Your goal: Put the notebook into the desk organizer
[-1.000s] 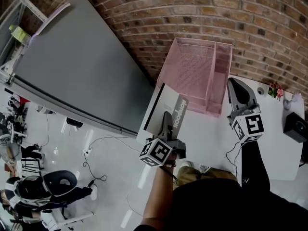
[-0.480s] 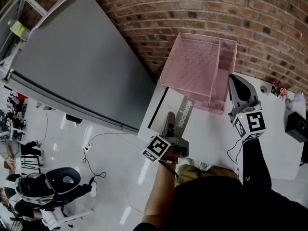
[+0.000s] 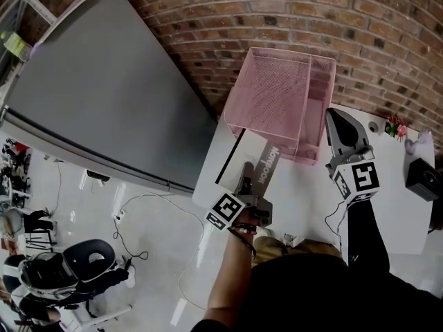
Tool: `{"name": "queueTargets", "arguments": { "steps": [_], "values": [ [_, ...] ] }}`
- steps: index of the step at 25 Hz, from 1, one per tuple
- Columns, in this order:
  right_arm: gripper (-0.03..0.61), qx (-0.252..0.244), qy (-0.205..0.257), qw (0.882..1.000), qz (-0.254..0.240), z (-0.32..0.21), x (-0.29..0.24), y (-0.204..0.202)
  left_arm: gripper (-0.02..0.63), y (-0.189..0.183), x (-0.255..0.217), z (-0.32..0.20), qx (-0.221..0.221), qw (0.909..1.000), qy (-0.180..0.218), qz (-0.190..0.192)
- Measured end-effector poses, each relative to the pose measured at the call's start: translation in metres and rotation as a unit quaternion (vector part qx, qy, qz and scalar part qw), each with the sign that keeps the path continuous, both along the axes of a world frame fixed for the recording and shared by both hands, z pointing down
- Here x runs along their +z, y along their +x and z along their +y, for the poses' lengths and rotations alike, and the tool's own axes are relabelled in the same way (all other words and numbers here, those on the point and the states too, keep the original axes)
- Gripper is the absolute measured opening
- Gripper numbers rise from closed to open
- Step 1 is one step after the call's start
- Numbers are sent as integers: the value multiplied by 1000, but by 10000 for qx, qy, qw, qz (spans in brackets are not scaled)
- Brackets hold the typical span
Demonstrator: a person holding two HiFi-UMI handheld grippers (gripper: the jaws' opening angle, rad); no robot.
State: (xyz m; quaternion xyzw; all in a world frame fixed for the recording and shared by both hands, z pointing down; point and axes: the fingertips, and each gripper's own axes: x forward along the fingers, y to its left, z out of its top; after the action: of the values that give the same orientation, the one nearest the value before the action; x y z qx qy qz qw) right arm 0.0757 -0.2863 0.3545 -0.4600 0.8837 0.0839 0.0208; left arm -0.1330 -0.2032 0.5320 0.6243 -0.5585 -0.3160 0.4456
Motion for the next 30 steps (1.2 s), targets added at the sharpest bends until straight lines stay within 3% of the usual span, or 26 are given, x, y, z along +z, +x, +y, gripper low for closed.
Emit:
{"name": "queueTargets", "arguments": {
  "steps": [6,19,30],
  "values": [
    [21,73,26,9999,114,-2,-1,1,20,7,2,-15,35,9997,14,248],
    [21,185,16,9994,275,-12,4,8,20,13,37,-33,122,9982,-577,92],
    [21,333,-9,9989,336,-20,5,23,20,25,35,-56,192,9981,-584,97]
  ]
}}
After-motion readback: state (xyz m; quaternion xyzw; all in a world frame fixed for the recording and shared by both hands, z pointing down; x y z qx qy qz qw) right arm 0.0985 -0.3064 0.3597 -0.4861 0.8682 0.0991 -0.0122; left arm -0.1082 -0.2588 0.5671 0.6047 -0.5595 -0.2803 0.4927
